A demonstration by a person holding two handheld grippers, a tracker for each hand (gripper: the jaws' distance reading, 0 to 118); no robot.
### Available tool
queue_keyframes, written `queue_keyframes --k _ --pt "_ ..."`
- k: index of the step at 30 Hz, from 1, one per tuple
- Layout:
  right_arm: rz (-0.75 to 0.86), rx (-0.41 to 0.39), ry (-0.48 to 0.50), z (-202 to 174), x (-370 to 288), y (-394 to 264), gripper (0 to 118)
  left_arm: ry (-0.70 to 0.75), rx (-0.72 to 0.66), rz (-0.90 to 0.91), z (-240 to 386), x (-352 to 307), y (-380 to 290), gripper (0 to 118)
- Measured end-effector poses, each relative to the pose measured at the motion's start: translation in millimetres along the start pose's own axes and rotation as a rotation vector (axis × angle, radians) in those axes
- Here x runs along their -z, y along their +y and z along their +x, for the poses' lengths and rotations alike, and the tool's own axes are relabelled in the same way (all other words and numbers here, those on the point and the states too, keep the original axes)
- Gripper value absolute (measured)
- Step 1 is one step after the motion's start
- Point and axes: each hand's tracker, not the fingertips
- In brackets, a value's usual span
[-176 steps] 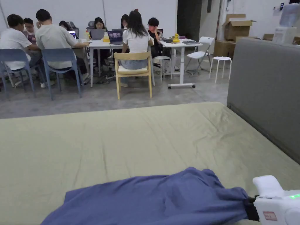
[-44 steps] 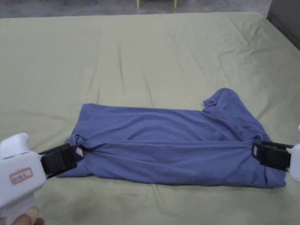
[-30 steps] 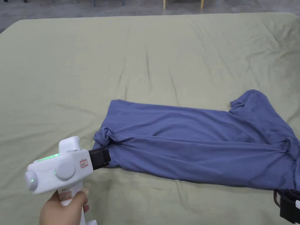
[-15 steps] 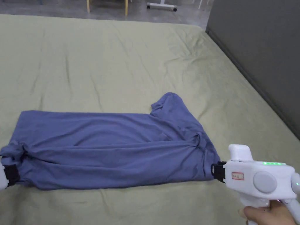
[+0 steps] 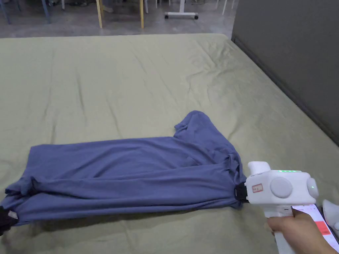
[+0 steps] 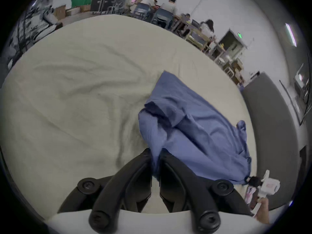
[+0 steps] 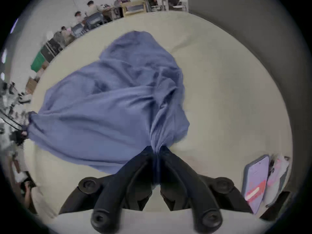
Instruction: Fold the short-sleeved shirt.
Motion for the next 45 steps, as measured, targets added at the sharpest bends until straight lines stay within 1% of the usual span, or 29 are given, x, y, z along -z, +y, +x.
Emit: queue_keyframes --k 1,3,5,7,9,13,16,20,24,25,26,27,28,29,30,31,32,33,35,36,37,38,39,40,41,42,43,44,45 --pt "-0.016 -0.014 -0.043 1 -6 -1 7 -0.023 -0.026 -0.004 -6 -7 -2 4" --pt "-0.016 -0.024 -0.037 0 -22 -3 7 -0.055 -0.048 -0.042 -14 -17 -6 4" --pt "-0.026 -0.041 -0.017 -5 -38 -5 7 -0.049 -0.026 -0.056 -17 -27 -16 4" --pt "-0.082 -0.098 -0.051 -3 -44 -11 7 -0.038 0.008 -0.079 -25 -39 -25 4" --pt "-0.107 -0.102 -0.046 0 -54 -19 7 -0.035 0.003 -0.108 -31 -52 -41 4" --pt "-0.166 -0.117 -0.045 -2 -75 -46 7 0.035 0.012 -0.205 -58 -63 -70 4" --pt "-0.22 -0.162 -0.085 -3 -67 -70 7 0.069 0.011 -0.251 -70 -61 -92 4" --pt "-0.275 -0.144 -0.103 2 -26 -93 7 0.139 0.06 -0.294 -70 -36 -106 4" --pt "-0.266 -0.15 -0.122 -5 -29 -88 8 0.116 0.006 -0.283 -72 -33 -100 4" --pt "-0.267 -0.165 -0.118 -6 -34 -86 13 0.098 -0.007 -0.28 -72 -37 -98 7" --pt "-0.264 -0.159 -0.108 -4 -44 -82 18 0.089 -0.016 -0.279 -71 -42 -95 23" --pt "-0.247 -0.073 -0.052 3 -54 -74 27 0.076 -0.036 -0.241 -67 -54 -92 71" --pt "-0.181 0.009 0.02 6 -74 -65 50 0.063 0.006 -0.171 -57 -73 -88 118" --pt "-0.116 0.06 0.079 6 -90 -57 81 0.011 0.046 -0.118 -50 -86 -85 118" --pt "-0.046 0.089 0.132 2 -106 -49 111 -0.074 0.077 -0.102 -39 -107 -83 118" --pt "0.017 0.11 0.156 -4 -126 -37 118 -0.057 0.075 -0.027 -29 -116 -76 118" --pt "0.118 0.11 0.174 -11 -141 -31 118 -0.071 0.073 0.008 -16 -121 -60 118" --pt "0.157 0.108 0.198 -19 -143 -22 118 -0.094 0.081 0.013 -7 -122 -53 118" --pt "0.209 0.077 0.201 -48 -142 -5 118 -0.144 0.097 -0.007 12 -117 -41 118" --pt "0.221 0.066 0.189 -60 -138 -1 118 -0.131 0.101 -0.012 4 -103 -40 118" --pt "0.228 0.043 0.156 -73 -131 0 109 -0.116 0.108 -0.011 10 -95 -38 118" --pt "0.227 0.008 0.106 -88 -125 1 75 -0.089 0.108 -0.039 13 -86 -37 116" --pt "0.217 -0.086 0.096 -92 -113 -2 16 -0.099 0.094 -0.054 14 -82 -39 98" --pt "0.231 -0.141 0.05 -105 -104 -6 2 -0.162 0.082 -0.048 30 -85 -46 31" --pt "0.195 -0.157 0.026 -115 -92 -11 2 -0.209 0.049 -0.056 40 -83 -51 0" --pt "0.186 -0.141 0.092 -117 -84 -16 2 -0.174 0.062 -0.059 47 -76 -55 0" --pt "0.137 -0.126 0.172 -122 -76 -21 2 -0.034 0.096 -0.059 54 -67 -63 0" --pt "0.104 -0.093 0.22 -124 -69 -26 2 0.01 0.155 -0.084 36 -51 -51 0" --pt "0.09 -0.079 0.23 -128 -63 -31 2 0.057 0.242 -0.077 33 -39 -45 0"
